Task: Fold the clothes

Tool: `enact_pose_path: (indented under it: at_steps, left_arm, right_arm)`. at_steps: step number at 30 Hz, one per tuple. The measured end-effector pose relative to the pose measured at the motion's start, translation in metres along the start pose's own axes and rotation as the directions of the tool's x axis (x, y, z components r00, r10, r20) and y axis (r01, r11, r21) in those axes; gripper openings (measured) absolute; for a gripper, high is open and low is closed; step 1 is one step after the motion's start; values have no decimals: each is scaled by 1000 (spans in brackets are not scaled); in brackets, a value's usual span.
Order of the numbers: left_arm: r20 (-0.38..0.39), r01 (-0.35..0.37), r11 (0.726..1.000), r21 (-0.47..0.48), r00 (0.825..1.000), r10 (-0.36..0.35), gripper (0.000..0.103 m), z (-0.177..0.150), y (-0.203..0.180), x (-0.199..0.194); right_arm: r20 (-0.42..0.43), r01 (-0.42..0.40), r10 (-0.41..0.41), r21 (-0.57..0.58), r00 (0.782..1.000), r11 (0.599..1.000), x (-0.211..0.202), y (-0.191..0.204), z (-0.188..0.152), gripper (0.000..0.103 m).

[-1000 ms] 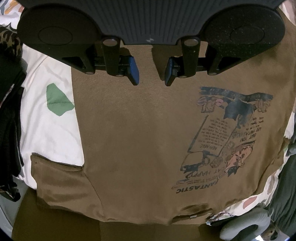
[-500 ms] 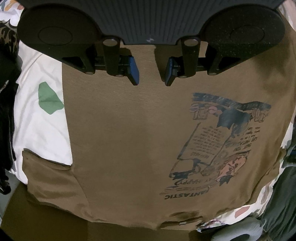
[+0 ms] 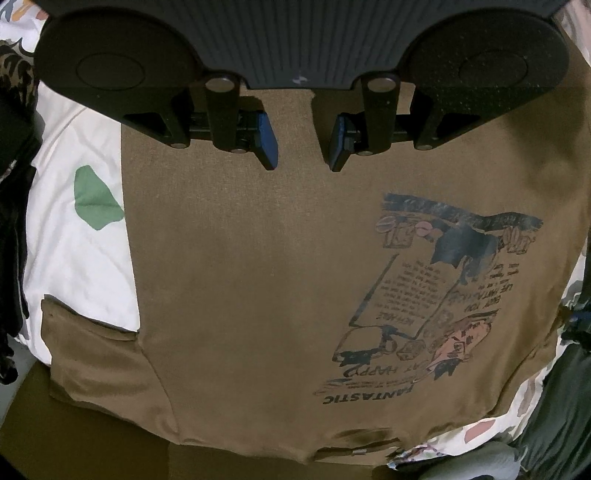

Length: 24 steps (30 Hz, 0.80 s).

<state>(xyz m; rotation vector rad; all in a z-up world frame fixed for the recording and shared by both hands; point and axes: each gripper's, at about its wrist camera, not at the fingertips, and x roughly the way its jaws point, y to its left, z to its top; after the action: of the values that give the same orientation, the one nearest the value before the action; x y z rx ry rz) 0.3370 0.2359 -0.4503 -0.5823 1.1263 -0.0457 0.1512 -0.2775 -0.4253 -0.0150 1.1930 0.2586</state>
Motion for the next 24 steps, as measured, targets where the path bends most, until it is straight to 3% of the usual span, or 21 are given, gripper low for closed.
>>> enact_pose_path:
  at_steps: [6, 8, 12, 15, 20, 24]
  left_arm:
    - [-36, 41, 997, -71, 998, -44, 44, -9, 10, 6]
    - [-71, 84, 989, -119, 993, -93, 22, -14, 12, 8]
    - [-54, 51, 996, -70, 997, -54, 6, -20, 6, 7]
    - [-18, 11, 998, -62, 1000, -12, 5, -13, 5, 2]
    - [62, -89, 991, 99, 995, 83, 5, 1, -12, -21]
    - [81, -115, 982, 153, 991, 103, 4, 8, -15, -29]
  right_arm:
    - [-3, -3, 3, 6, 1000, 1000, 2, -1, -1, 37]
    - [-3, -3, 3, 3, 1000, 1000, 2, -1, -1, 37]
    - [-8, -3, 3, 9, 1000, 1000, 4, -3, -2, 37]
    - [-12, -2, 2, 13, 1000, 1000, 6, -5, -3, 37]
    - [-11, -6, 6, 22, 1000, 1000, 6, -6, -5, 38]
    - [-11, -5, 5, 20, 1000, 1000, 8, -6, -6, 39]
